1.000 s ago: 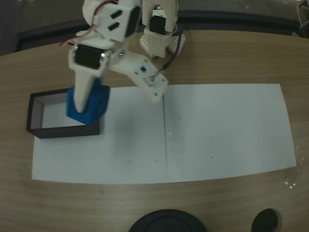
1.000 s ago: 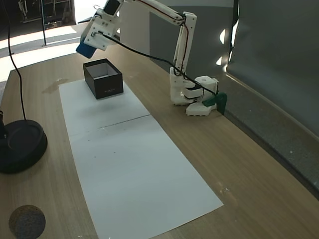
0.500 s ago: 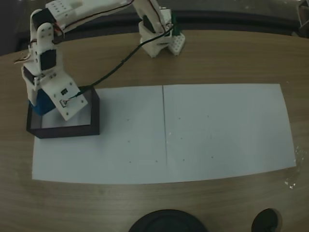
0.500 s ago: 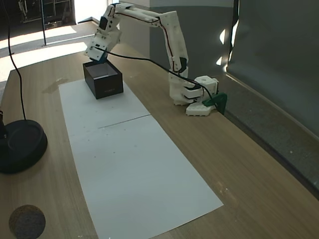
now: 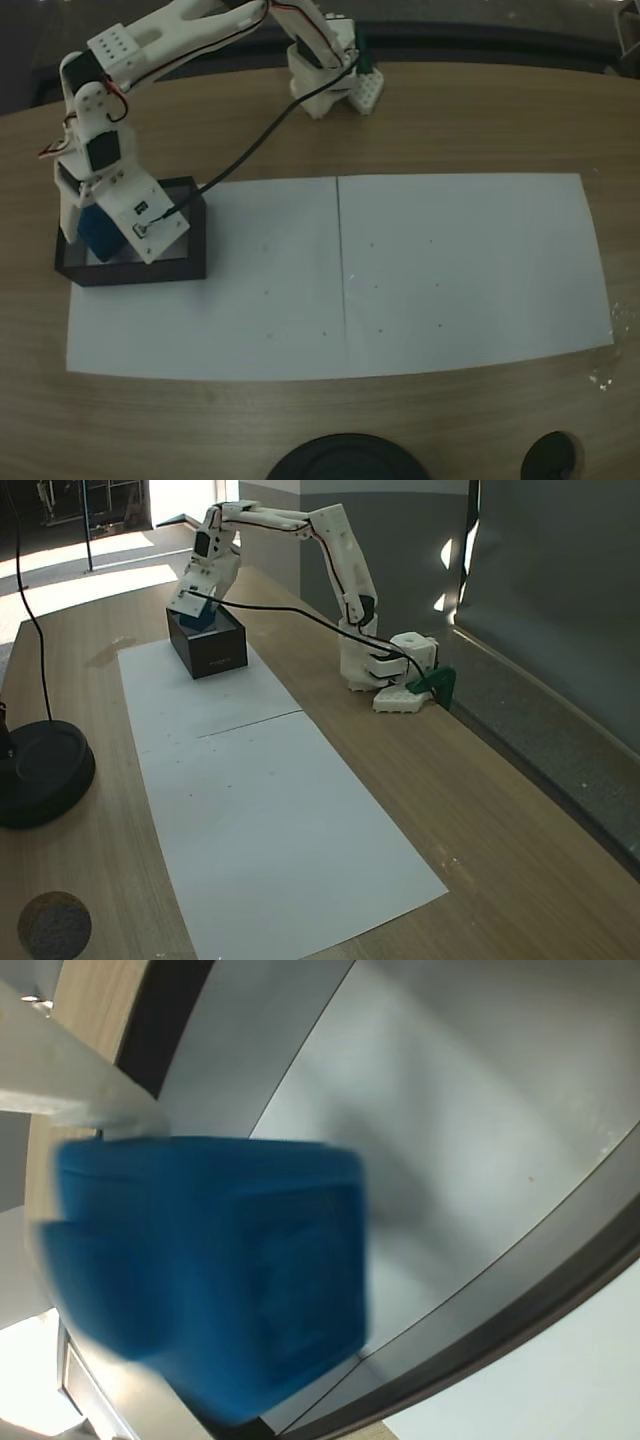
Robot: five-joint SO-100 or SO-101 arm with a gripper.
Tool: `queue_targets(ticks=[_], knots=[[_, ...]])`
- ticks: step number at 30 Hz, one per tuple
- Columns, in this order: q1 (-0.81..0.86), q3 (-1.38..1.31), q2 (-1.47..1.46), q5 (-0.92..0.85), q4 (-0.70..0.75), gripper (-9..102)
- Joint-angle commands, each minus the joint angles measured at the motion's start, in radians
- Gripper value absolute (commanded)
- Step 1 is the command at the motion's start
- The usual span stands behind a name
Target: Grab a blue square and put it in the box.
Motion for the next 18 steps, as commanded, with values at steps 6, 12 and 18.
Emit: queue_targets(ticks=[6, 12, 18], knots=[[-0.026, -0.089, 0.1, 0.04, 0.031, 9], [-0.199, -0.163, 0.344, 0.149, 0.192, 2], [-0.594, -0.158, 0.704, 0.308, 0.387, 2]])
